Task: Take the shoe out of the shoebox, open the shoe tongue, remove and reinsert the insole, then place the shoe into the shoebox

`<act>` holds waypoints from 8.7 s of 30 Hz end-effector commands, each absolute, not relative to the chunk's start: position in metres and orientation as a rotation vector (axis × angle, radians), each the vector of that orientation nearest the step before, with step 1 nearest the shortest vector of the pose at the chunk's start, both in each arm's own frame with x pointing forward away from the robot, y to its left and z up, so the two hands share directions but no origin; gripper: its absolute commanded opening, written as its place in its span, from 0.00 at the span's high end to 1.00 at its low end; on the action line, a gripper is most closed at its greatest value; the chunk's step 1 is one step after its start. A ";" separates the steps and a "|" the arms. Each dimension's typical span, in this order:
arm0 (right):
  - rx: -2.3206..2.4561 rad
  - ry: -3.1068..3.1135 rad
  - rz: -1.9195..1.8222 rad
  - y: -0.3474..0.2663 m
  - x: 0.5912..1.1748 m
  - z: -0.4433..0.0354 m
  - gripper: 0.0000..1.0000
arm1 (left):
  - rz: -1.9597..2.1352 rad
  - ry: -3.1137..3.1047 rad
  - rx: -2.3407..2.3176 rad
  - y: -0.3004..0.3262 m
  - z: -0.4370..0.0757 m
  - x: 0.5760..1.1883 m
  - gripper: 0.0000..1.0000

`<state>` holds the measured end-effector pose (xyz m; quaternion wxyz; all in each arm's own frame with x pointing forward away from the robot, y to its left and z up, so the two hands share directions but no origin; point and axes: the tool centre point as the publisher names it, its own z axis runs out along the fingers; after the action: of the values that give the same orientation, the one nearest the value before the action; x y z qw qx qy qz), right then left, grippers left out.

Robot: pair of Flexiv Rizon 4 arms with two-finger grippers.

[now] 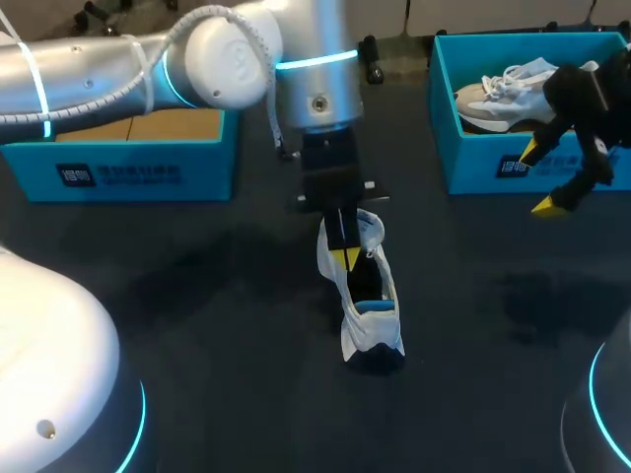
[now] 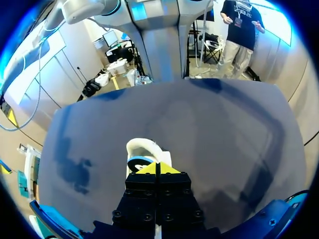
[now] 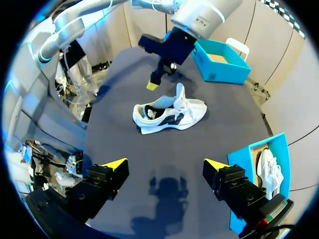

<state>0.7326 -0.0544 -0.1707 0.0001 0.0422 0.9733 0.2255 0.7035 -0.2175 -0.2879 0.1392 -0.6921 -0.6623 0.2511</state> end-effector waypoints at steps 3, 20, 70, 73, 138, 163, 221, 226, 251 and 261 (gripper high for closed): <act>0.132 3.061 0.706 -0.054 0.734 -0.171 0.00 | 0.740 -1.901 -1.998 -0.225 -0.307 0.701 1.00; 0.132 3.061 0.706 -0.054 0.734 -0.171 0.00 | 0.614 -2.030 -1.975 -0.239 -0.333 0.695 1.00; 0.132 3.061 0.706 -0.054 0.734 -0.171 0.00 | 0.542 -2.153 -1.956 -0.251 -0.355 0.694 1.00; 0.132 3.061 0.706 -0.054 0.734 -0.171 0.00 | 0.557 -2.119 -1.962 -0.252 -0.352 0.688 1.00; 0.132 3.061 0.706 -0.054 0.734 -0.171 0.00 | 0.431 -2.246 -1.980 -0.256 -0.424 0.668 1.00; 0.132 3.061 0.706 -0.054 0.734 -0.171 0.00 | 0.113 -2.383 -2.037 -0.232 -0.430 0.714 1.00; 0.132 3.061 0.706 -0.054 0.734 -0.171 0.00 | 0.034 -2.374 -2.180 -0.240 -0.415 0.731 1.00; 0.132 3.061 0.706 -0.054 0.734 -0.171 0.00 | -0.019 -2.379 -2.210 -0.237 -0.403 0.732 1.00; 0.132 3.061 0.706 -0.054 0.734 -0.171 0.00 | -0.170 -2.454 -2.196 -0.234 -0.386 0.734 1.00; 0.132 3.061 0.706 -0.054 0.734 -0.171 0.00 | -0.261 -2.503 -2.266 -0.238 -0.362 0.740 1.00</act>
<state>0.7325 -0.0544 -0.1708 0.0000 0.0417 0.9733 0.2259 0.7413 -0.2444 -0.3701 -0.1179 -0.6641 -0.7344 -0.0752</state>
